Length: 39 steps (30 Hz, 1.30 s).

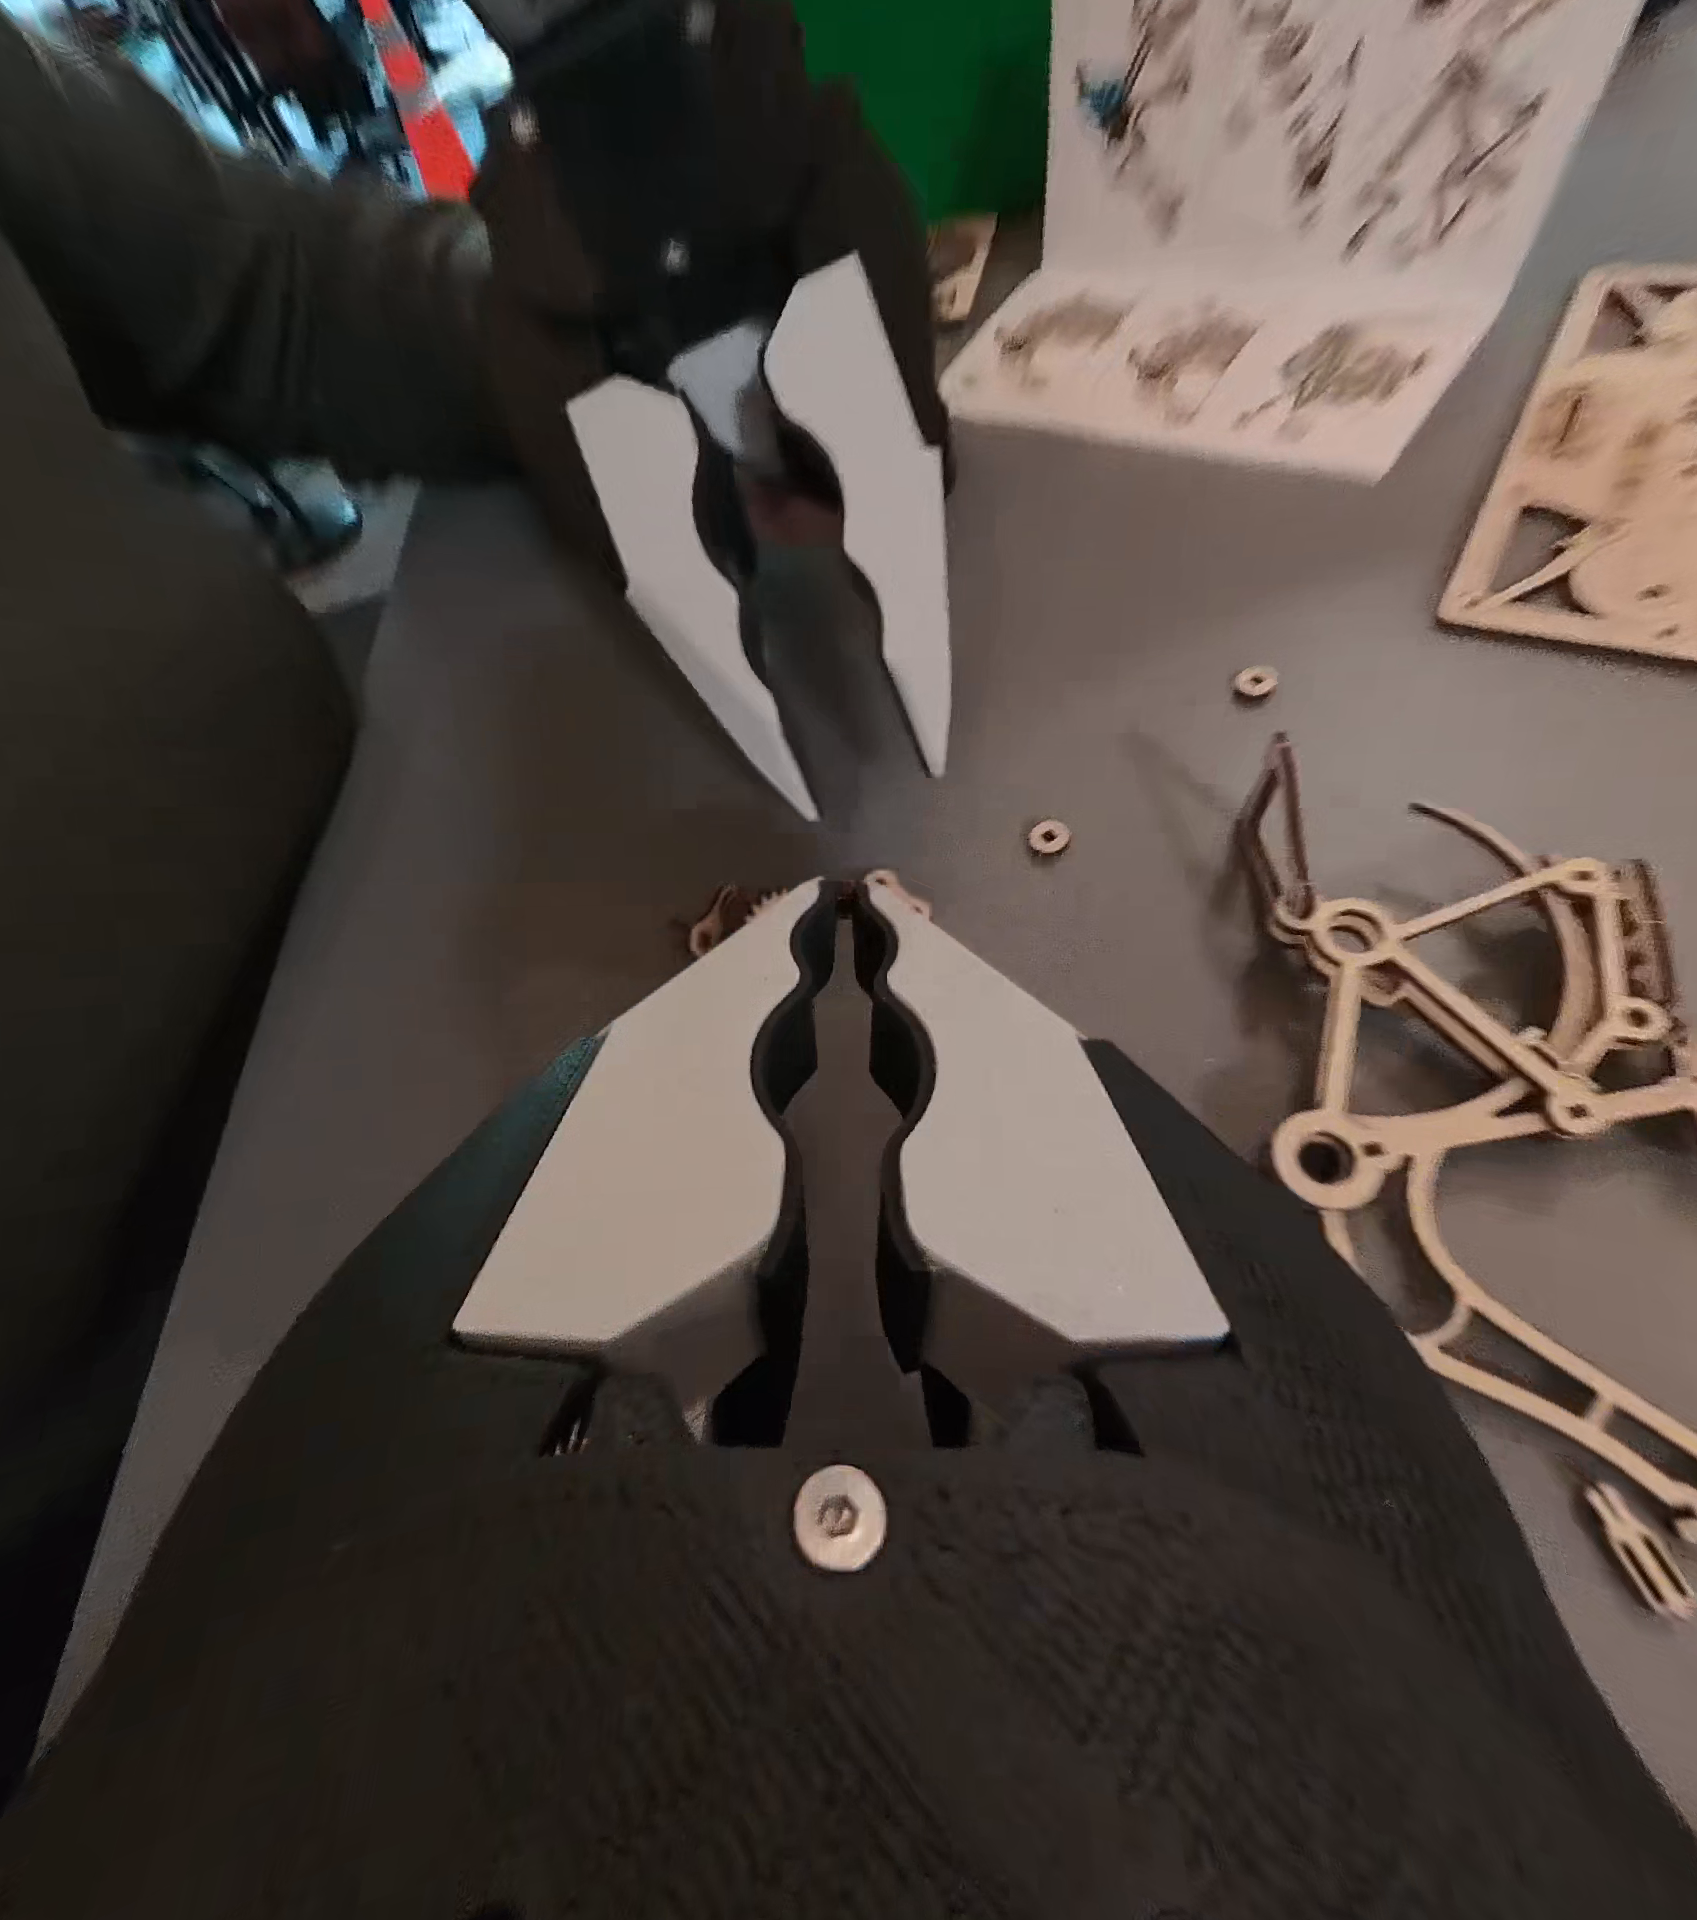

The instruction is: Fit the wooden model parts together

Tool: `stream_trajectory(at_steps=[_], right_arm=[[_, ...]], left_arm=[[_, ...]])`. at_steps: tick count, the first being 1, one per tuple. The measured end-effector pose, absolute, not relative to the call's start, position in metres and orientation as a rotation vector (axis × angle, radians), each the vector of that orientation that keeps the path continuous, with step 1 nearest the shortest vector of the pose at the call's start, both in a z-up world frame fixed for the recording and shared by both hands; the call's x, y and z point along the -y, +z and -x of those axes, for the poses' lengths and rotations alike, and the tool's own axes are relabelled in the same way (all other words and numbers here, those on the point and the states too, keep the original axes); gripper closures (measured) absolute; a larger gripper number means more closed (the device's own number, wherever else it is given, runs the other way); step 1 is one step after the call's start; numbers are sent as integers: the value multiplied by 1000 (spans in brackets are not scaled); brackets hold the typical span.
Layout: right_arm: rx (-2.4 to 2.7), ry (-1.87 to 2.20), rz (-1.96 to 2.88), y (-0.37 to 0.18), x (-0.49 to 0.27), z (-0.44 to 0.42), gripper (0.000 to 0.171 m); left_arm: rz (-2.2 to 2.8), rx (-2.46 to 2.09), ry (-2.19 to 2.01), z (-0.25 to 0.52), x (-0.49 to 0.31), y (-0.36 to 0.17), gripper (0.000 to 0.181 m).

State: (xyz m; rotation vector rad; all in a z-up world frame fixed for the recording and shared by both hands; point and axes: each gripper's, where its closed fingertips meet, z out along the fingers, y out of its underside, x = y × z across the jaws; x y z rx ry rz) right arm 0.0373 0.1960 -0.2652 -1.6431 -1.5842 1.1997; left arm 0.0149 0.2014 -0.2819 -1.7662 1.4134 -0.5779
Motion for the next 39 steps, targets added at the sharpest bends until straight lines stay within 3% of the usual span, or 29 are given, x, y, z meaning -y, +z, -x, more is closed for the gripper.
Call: stream_trajectory(at_steps=[15,21,30,34,39], right_arm=[[1586,938,1789,-293,-213,-12,170],[1607,1019,1649,-277,-206,-4,170],[1862,960,1378,-279,-199,-3,170],[2003,1012,1319,-287,-198,-1,170],[2057,1136,1251,-281,-200,-4,170]], left_arm=[[1832,-1455,-716,-4,-188,-299,166],[1722,-1507,-641,-4,-182,-296,181],[1574,-1542,-507,9,-179,-291,181],[1624,-1387,-289,35,-215,-289,181],[1777,-1286,-360,45,-231,-292,181]])
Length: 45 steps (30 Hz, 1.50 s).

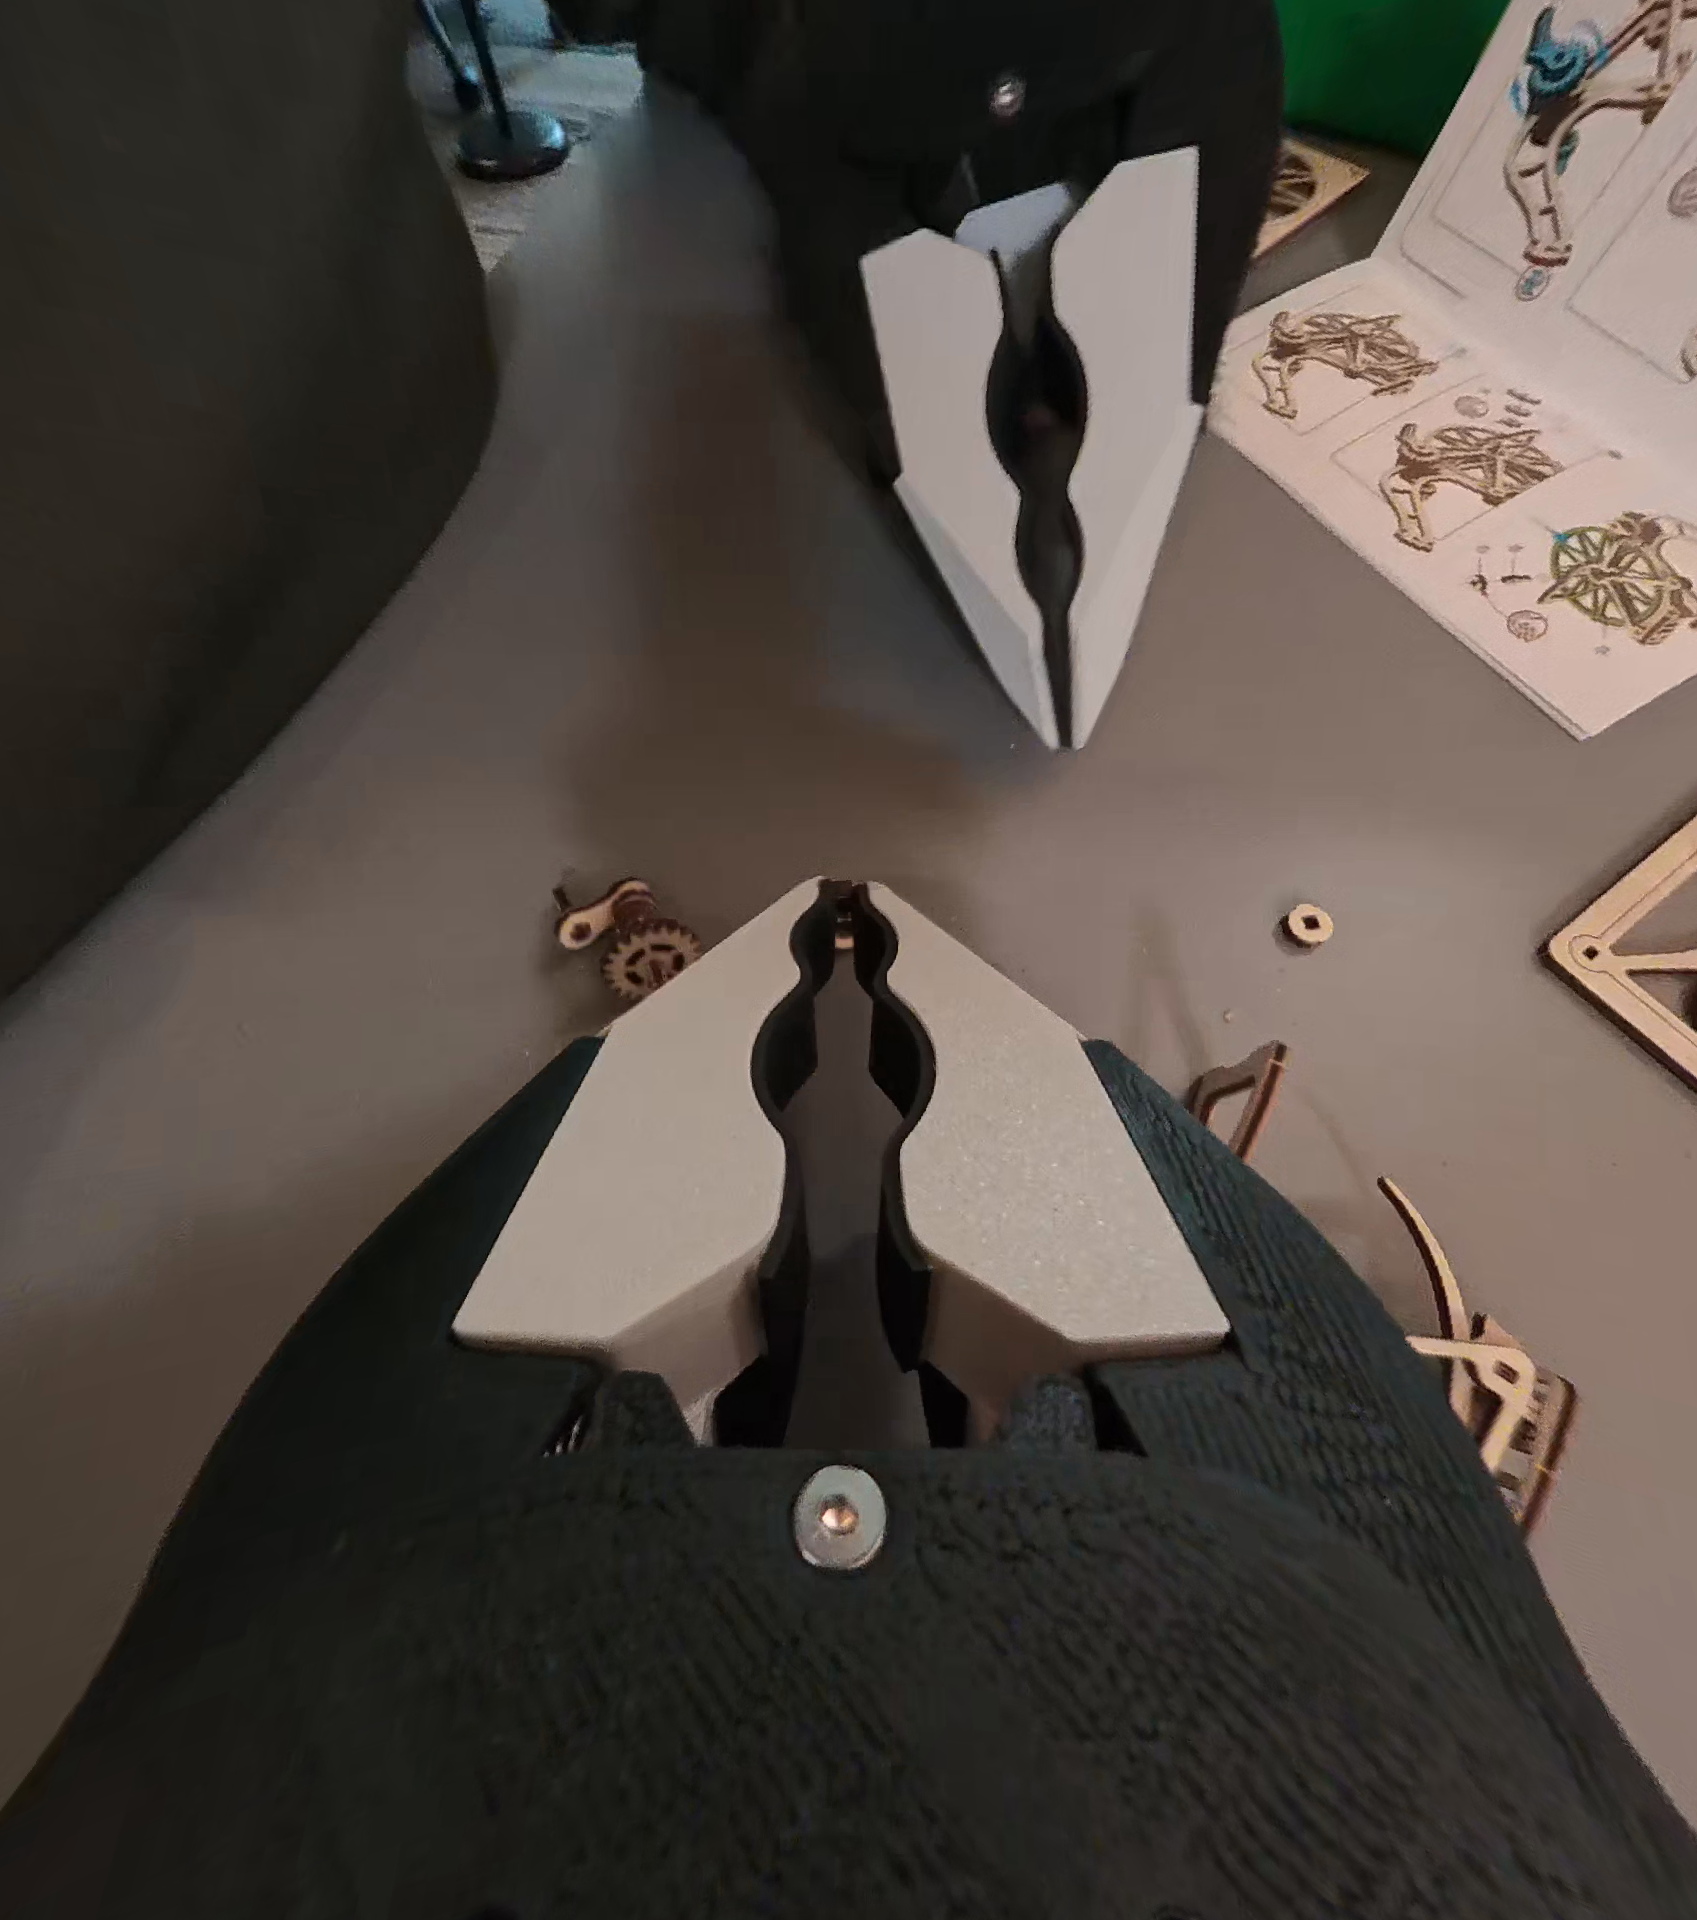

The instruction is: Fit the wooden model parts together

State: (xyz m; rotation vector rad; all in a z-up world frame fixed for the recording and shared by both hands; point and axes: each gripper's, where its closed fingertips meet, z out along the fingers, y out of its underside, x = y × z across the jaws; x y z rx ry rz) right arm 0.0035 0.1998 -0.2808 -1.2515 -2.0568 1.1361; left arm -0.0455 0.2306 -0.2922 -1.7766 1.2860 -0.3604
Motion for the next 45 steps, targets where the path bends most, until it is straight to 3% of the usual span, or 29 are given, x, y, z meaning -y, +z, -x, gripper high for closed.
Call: stream_trajectory(at_steps=[10,20,45], right_arm=[[2171,1012,1232,-285,-200,-3,170],[2370,779,1268,-288,-199,-9,170],[2394,772,1291,-291,-197,-3,170]], left_arm=[[2034,-1096,-715,59,-243,-296,181],[2033,-1095,-726,61,-242,-295,181],[1998,-1149,-642,60,-240,-297,181]])
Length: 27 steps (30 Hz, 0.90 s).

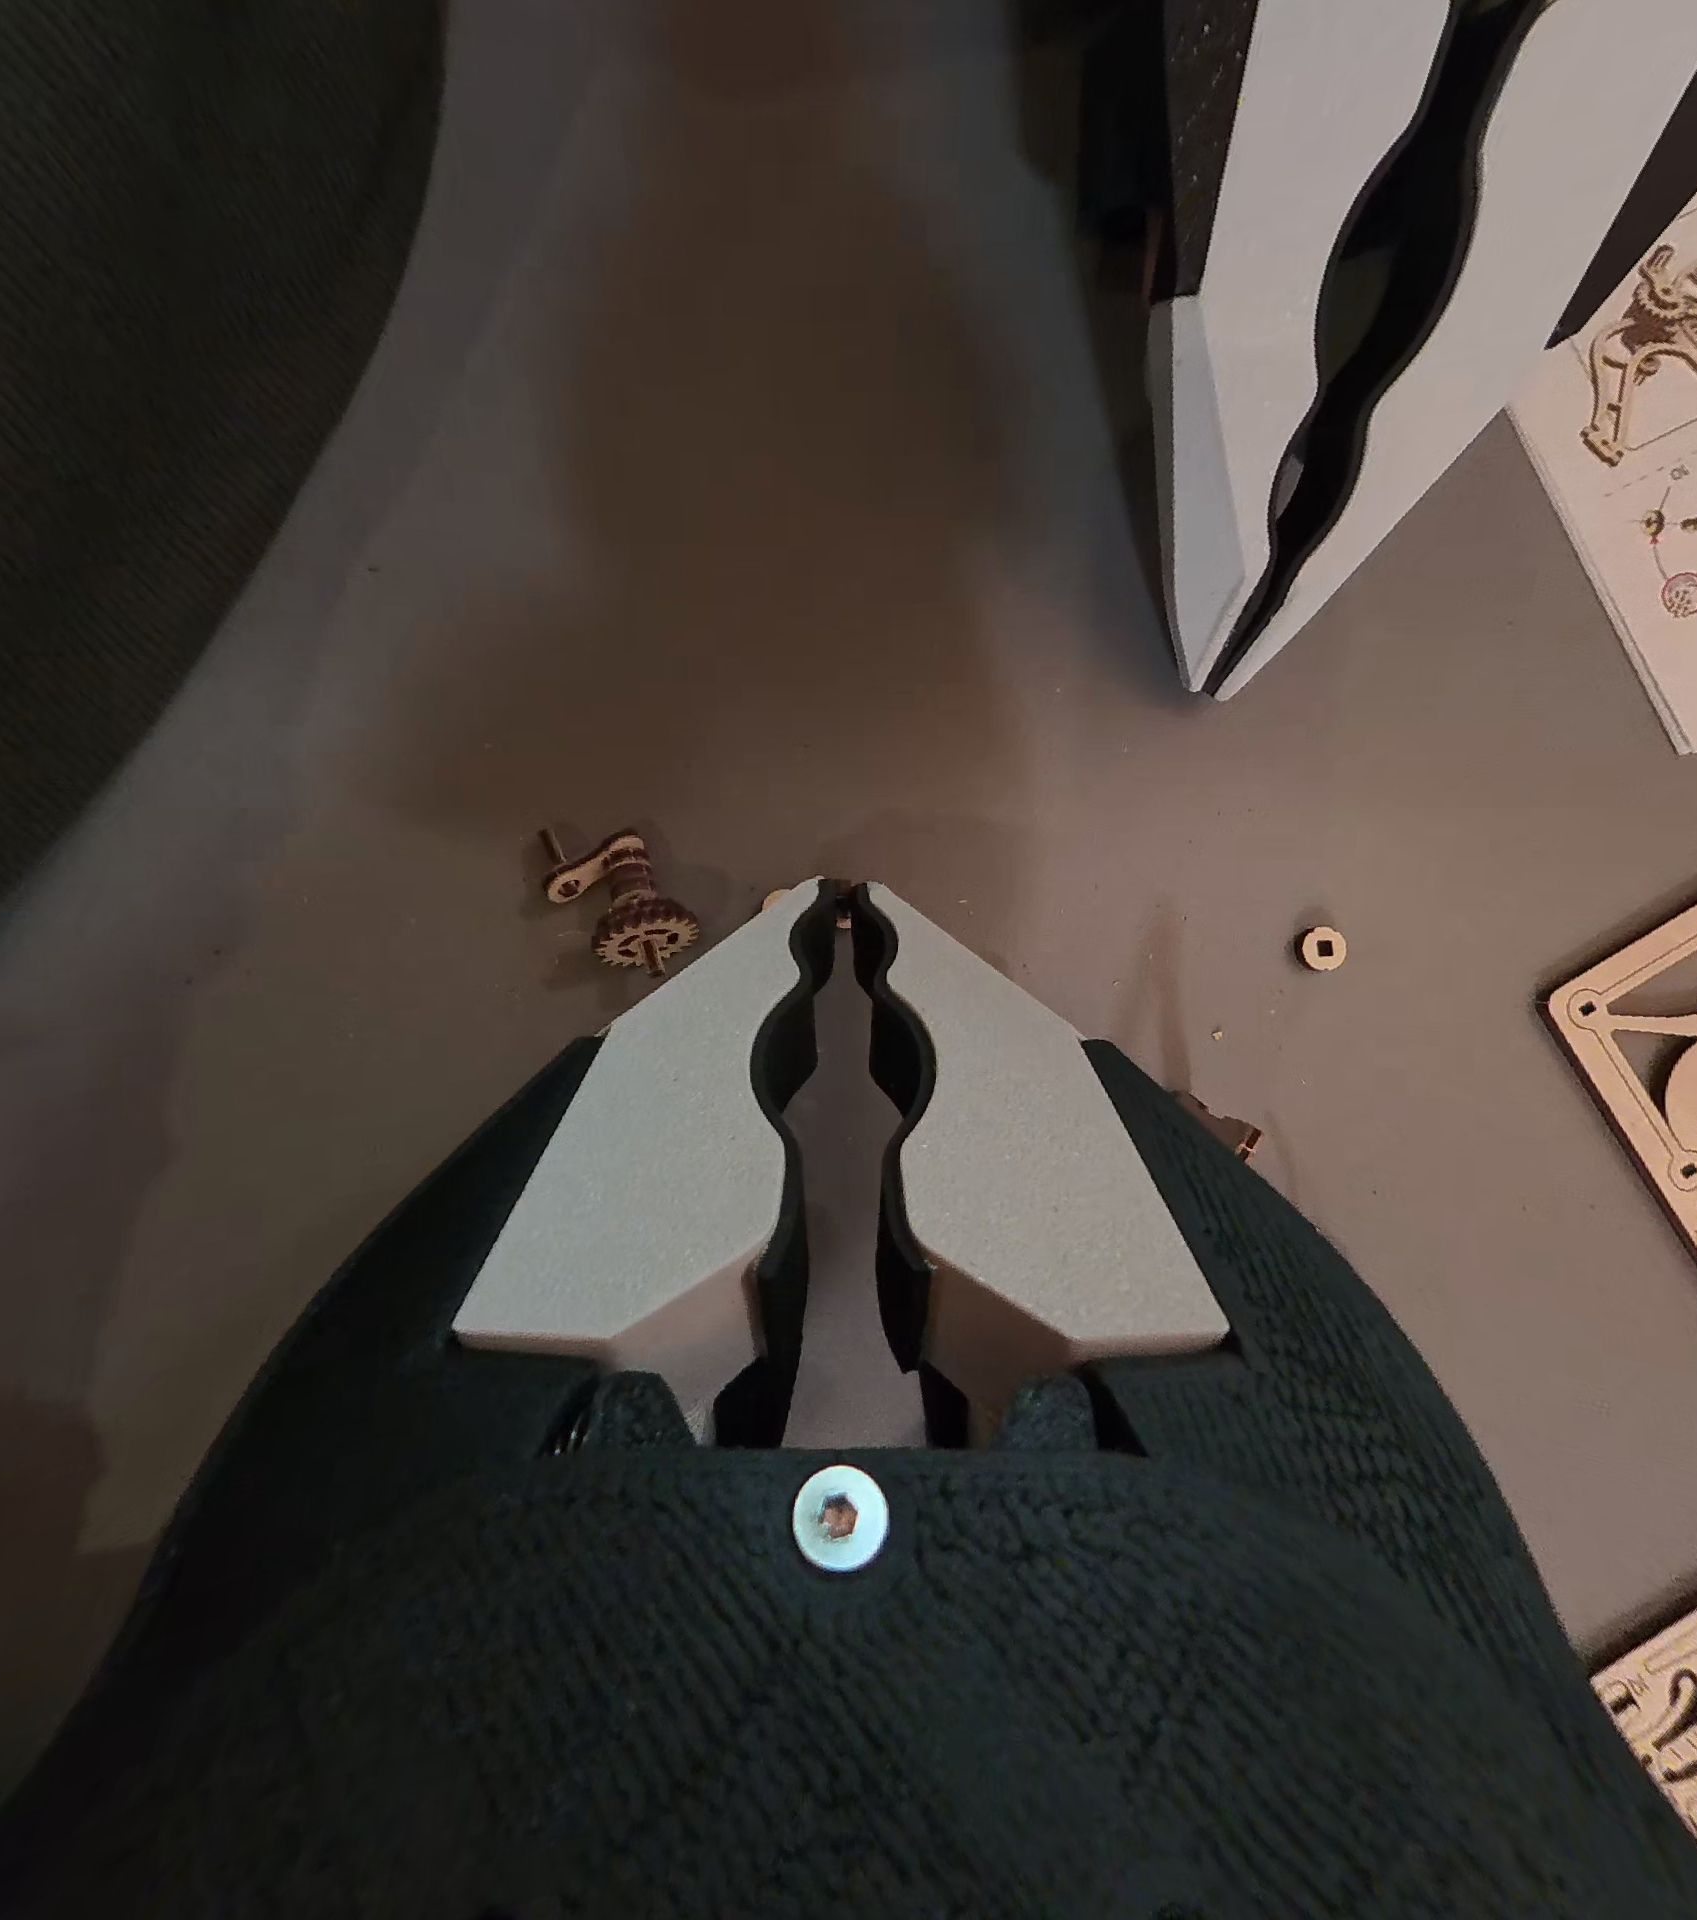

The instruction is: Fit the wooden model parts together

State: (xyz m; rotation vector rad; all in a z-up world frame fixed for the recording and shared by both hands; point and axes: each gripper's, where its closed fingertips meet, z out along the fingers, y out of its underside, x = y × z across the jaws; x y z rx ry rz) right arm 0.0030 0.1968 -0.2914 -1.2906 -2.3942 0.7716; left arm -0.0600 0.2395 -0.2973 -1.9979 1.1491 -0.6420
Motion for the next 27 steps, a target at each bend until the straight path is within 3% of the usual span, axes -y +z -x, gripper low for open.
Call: stream_trajectory(at_steps=[27], right_arm=[[2410,676,1282,-293,-195,-2,170]], left_arm=[[1989,-1164,-627,60,-239,-298,181]])
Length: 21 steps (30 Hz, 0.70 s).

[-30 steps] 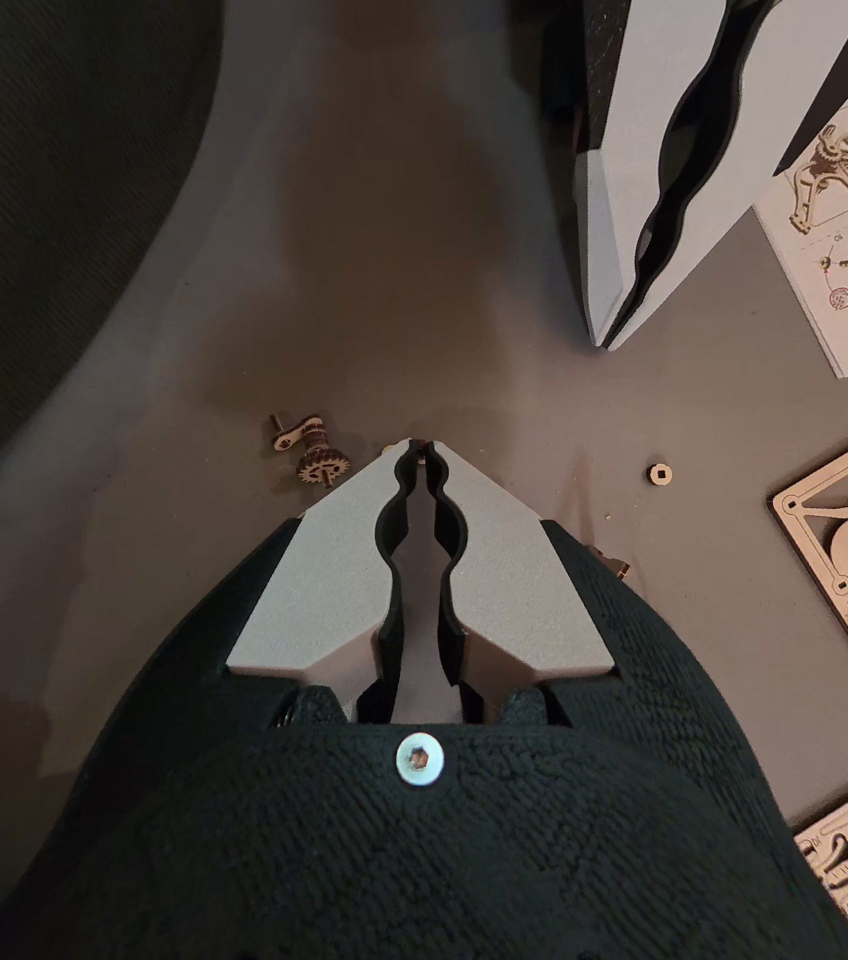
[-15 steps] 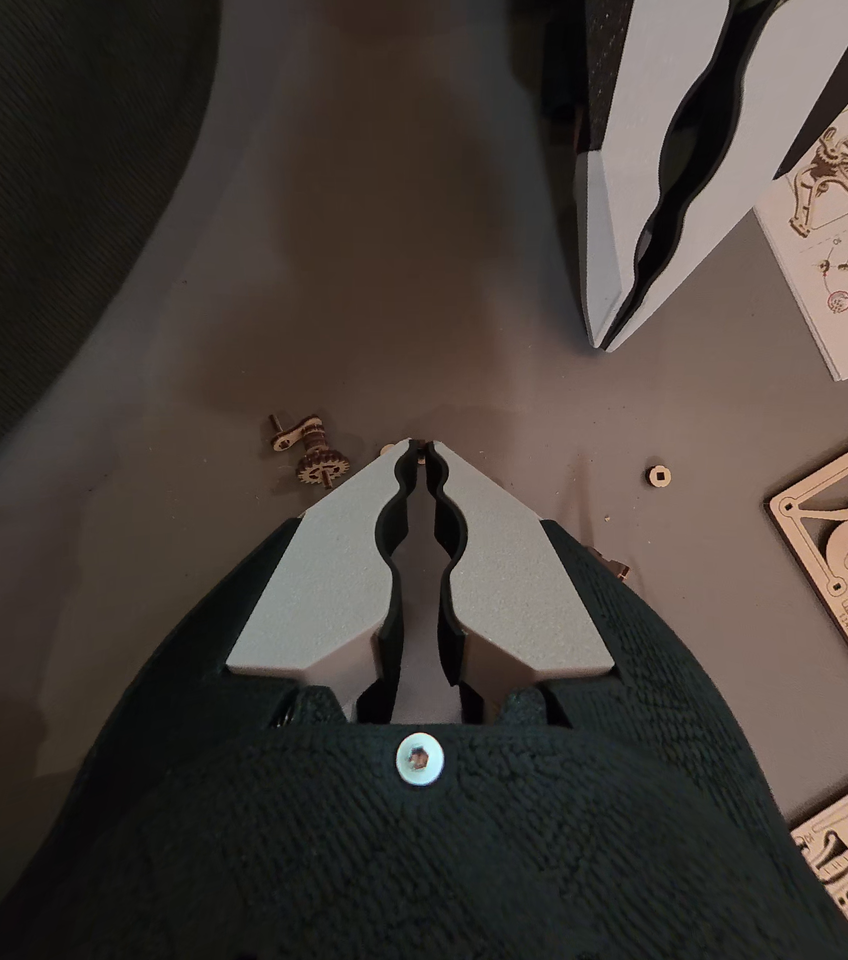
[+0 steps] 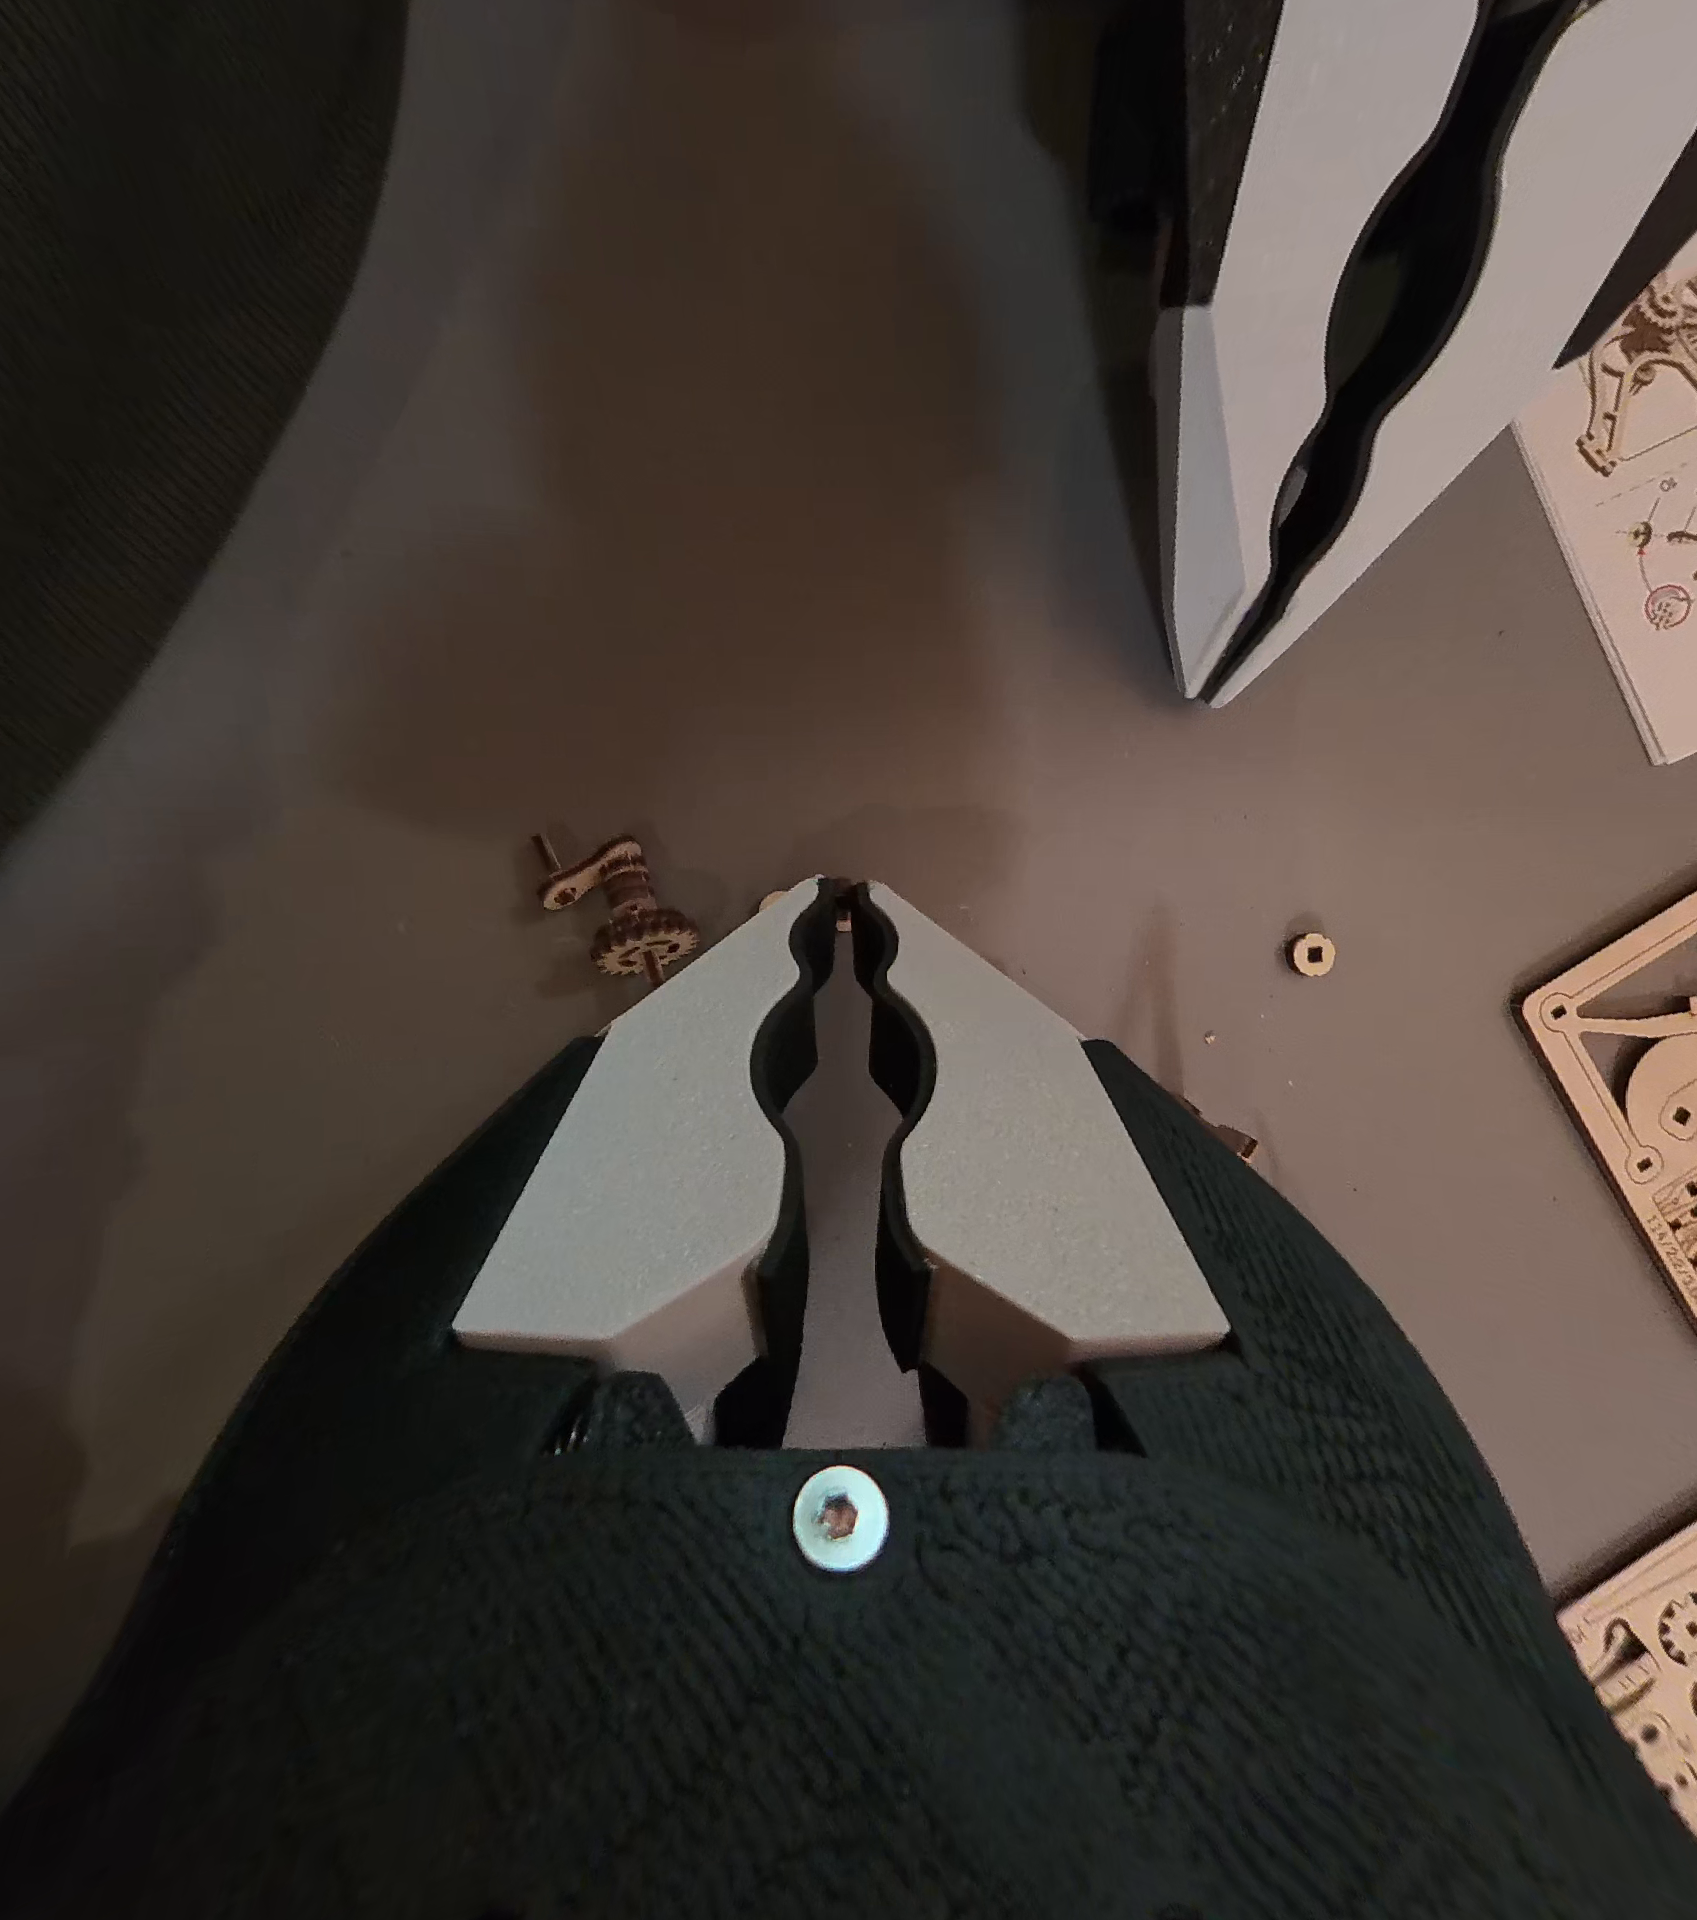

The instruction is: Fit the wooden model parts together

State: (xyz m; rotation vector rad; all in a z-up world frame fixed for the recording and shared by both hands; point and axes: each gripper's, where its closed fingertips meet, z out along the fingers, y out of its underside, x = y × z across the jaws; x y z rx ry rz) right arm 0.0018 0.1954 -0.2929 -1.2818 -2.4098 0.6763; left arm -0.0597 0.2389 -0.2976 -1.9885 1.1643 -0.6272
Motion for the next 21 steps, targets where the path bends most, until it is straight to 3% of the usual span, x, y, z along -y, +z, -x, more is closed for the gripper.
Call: stream_trajectory(at_steps=[21], right_arm=[[2312,872,1343,-293,-195,-4,170]], left_arm=[[1978,-1178,-606,60,-238,-298,181]])
